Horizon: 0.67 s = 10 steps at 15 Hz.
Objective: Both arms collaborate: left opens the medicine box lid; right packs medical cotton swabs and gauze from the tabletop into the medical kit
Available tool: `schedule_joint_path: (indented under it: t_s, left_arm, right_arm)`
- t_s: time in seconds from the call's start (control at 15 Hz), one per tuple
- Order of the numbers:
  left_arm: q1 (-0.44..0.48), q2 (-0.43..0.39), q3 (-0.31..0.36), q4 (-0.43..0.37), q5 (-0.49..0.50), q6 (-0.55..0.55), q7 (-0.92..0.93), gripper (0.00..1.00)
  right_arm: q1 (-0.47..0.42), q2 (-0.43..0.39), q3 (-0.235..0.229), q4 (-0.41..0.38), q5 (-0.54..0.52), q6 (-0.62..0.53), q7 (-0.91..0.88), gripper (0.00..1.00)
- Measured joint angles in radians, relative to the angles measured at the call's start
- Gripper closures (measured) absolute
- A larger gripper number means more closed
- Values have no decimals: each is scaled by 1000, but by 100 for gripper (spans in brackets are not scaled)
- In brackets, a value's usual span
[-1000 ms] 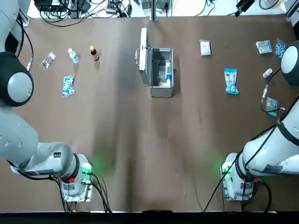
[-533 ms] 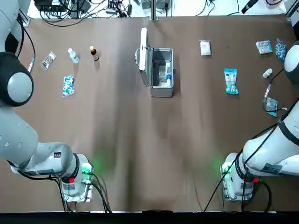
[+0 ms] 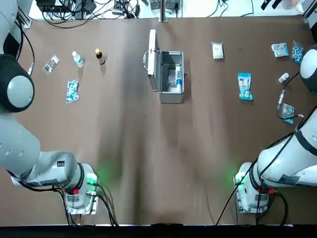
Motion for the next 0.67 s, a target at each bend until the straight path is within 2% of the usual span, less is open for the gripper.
schedule_joint_path:
  t_s: [0.2,0.47,0.67]
  left_arm:
    - [11,-5,0,0,0,1,8,0]
    - [53,-15,1,-1,0,1,70,0]
    - [61,-20,0,-4,0,0,77,0]
  right_arm:
    - [1,4,-2,-30,-52,-18,124,2]
    - [-3,15,-8,-127,-94,5,177,2]
    - [-4,16,-10,-250,-97,120,214,2]
